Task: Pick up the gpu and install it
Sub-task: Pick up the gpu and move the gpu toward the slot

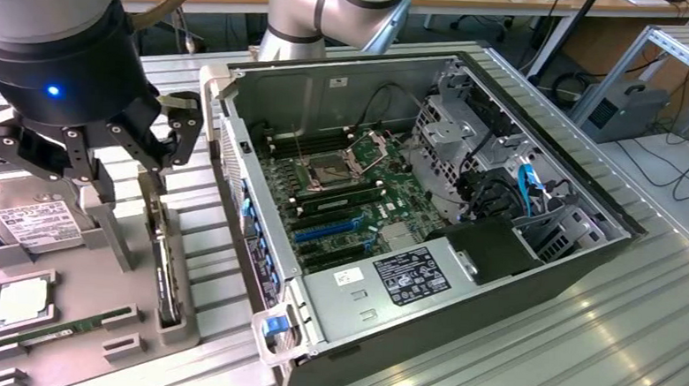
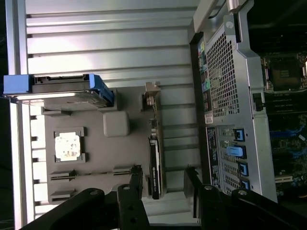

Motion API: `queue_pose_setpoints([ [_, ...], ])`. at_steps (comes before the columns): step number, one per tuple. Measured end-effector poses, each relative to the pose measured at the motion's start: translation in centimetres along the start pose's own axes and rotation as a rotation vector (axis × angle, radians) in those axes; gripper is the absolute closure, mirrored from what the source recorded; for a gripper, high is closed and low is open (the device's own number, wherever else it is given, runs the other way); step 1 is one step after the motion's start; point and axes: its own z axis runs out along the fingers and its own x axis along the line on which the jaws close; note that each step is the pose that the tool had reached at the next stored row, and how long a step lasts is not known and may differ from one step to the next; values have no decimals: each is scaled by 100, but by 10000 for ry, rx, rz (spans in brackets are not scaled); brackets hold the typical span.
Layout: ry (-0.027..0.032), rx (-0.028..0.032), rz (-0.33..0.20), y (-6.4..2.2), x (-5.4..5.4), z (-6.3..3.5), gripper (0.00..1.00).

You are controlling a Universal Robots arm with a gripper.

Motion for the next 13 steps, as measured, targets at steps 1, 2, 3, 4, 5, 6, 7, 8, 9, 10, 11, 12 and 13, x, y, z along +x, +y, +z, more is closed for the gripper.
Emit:
queue_pose_setpoints([
  [1,-1,0,0,-5,2,35,52],
  [2,-1,-1,0,-7,3,54,52],
  [3,-1,0,0,-10,4,76,52],
  [4,-1,0,0,-13,6,97,52],
  [5,0,0,0,-15,7,116,52],
  [6,0,0,0,-19,8,141,52],
  [7,-1,0,0,-22,10,168,52],
  [8,-1,-1,0,-26,11,193,52],
  [9,-1,0,0,-30,13,230,52],
  [10,-1,0,-1,-35,15,260,52],
  [11,0,0,0,-37,16,277,52],
  [12,0,0,0,-39,17,296,52],
  [13,-1,0,-1,-45,20,337,52],
])
